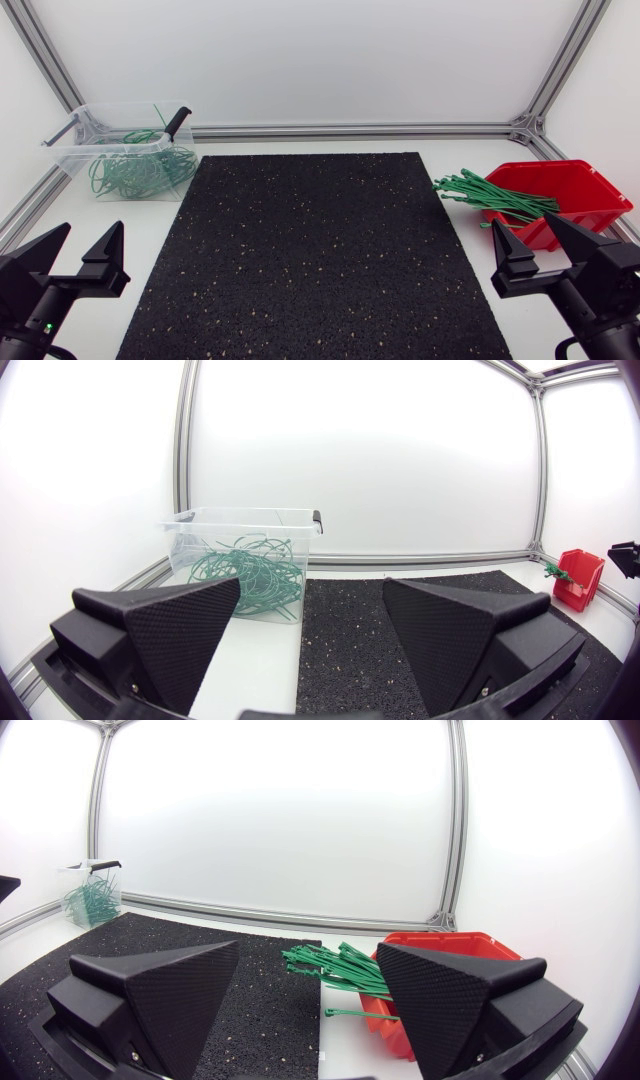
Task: Take a green cable tie from the red box, thread the tail through the head to close it, then place it in the transparent bin on the left.
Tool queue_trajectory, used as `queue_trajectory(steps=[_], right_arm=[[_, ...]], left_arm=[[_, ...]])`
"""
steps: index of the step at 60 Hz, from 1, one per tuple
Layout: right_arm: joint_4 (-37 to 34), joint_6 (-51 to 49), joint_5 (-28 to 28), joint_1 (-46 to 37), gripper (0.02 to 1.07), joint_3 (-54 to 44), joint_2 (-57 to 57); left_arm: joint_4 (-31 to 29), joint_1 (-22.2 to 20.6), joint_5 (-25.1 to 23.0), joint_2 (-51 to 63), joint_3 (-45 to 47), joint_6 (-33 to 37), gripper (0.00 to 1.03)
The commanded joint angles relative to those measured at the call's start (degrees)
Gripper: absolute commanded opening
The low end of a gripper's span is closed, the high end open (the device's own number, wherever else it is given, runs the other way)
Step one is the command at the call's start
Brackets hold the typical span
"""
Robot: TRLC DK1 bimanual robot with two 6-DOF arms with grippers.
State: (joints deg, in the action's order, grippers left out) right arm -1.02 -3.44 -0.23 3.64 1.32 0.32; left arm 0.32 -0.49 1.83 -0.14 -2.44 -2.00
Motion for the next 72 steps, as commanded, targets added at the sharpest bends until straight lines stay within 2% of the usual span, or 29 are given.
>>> queue_trajectory(steps=[1, 27, 43, 67, 72], right_arm=[[0.40, 0.10, -0.30, 0.14, 1.02, -1.32, -0.58], [1.19, 0.01, -0.21, 0.05, 1.02, -0.62, -0.76], [-2.06, 0.10, 0.84, -0.04, 1.02, 8.96, -0.14], [-5.75, 1.42, 2.60, -0.21, 1.02, 24.34, 17.70], [-9.09, 2.04, 3.04, -0.30, 1.02, 28.82, 22.62]], left_arm=[[-1.02, 0.14, 0.64, -0.56, 2.35, -1.52, 1.00], [-0.93, 0.23, 0.64, -0.56, 2.35, -1.52, 1.00], [-0.93, 0.32, 0.64, -0.56, 2.35, -1.43, 1.00], [-0.93, 0.40, 0.64, -0.56, 2.35, -1.43, 1.00], [-1.02, 0.40, 0.64, -0.56, 2.35, -1.34, 1.00]])
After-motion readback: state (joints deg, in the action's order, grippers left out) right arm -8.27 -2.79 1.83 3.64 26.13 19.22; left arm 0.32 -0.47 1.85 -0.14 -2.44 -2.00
